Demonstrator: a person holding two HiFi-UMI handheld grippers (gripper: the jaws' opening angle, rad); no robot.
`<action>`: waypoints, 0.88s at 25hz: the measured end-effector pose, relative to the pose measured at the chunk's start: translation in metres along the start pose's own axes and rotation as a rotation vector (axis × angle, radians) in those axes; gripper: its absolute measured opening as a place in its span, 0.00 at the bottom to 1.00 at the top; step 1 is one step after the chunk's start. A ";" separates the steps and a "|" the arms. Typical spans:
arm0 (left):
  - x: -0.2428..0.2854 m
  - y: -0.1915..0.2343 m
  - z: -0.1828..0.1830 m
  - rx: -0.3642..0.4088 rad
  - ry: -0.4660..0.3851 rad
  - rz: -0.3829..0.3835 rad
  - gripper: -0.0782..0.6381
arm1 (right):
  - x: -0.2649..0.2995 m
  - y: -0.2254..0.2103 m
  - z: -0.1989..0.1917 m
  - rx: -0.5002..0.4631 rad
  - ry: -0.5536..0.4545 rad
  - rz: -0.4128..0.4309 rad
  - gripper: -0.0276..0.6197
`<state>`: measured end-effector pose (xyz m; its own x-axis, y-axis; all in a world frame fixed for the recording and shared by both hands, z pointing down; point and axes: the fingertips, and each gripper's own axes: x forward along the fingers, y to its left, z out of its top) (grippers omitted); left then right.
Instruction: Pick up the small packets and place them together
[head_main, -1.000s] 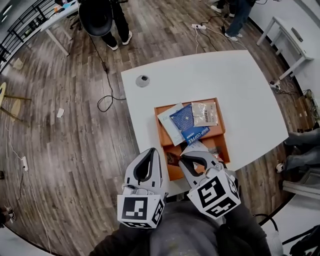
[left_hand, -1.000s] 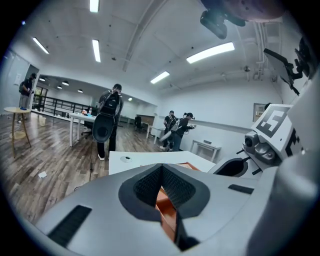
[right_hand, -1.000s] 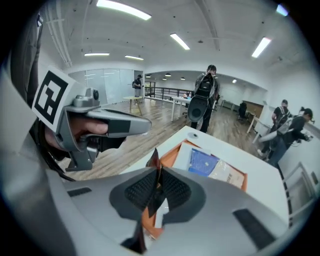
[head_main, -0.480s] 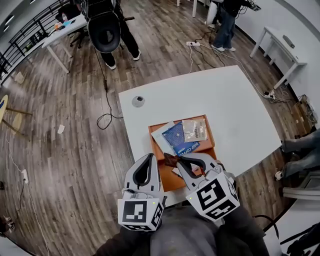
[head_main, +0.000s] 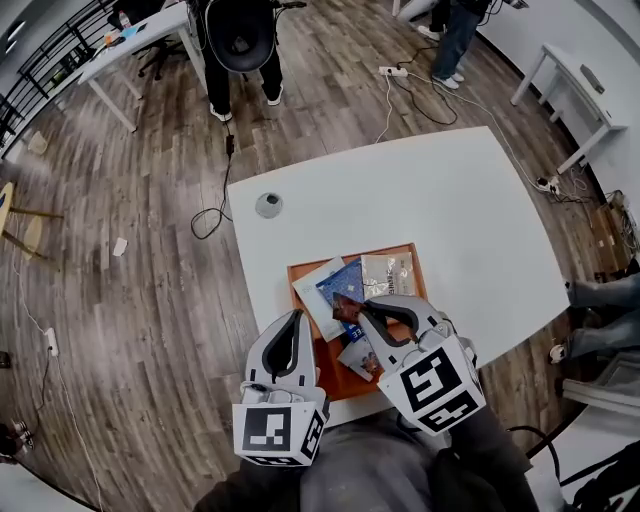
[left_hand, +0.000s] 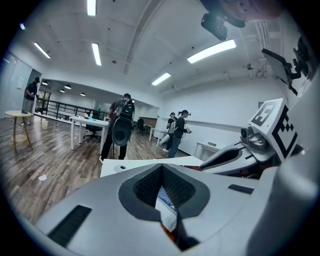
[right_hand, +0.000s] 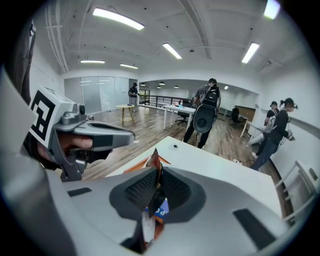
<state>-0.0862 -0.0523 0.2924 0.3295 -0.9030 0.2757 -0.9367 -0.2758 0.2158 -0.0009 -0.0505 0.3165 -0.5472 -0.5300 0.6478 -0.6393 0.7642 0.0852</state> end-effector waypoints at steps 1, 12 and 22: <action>0.004 0.001 -0.002 -0.003 0.009 0.008 0.10 | 0.004 -0.005 -0.002 0.009 0.002 0.005 0.10; 0.027 0.018 -0.028 -0.044 0.100 0.111 0.10 | 0.049 -0.045 -0.029 0.082 0.042 0.035 0.11; 0.031 0.022 -0.039 -0.058 0.129 0.134 0.10 | 0.062 -0.063 -0.040 0.068 0.059 -0.044 0.20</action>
<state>-0.0917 -0.0738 0.3425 0.2185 -0.8797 0.4223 -0.9660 -0.1336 0.2216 0.0270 -0.1163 0.3816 -0.4863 -0.5387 0.6880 -0.6985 0.7127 0.0644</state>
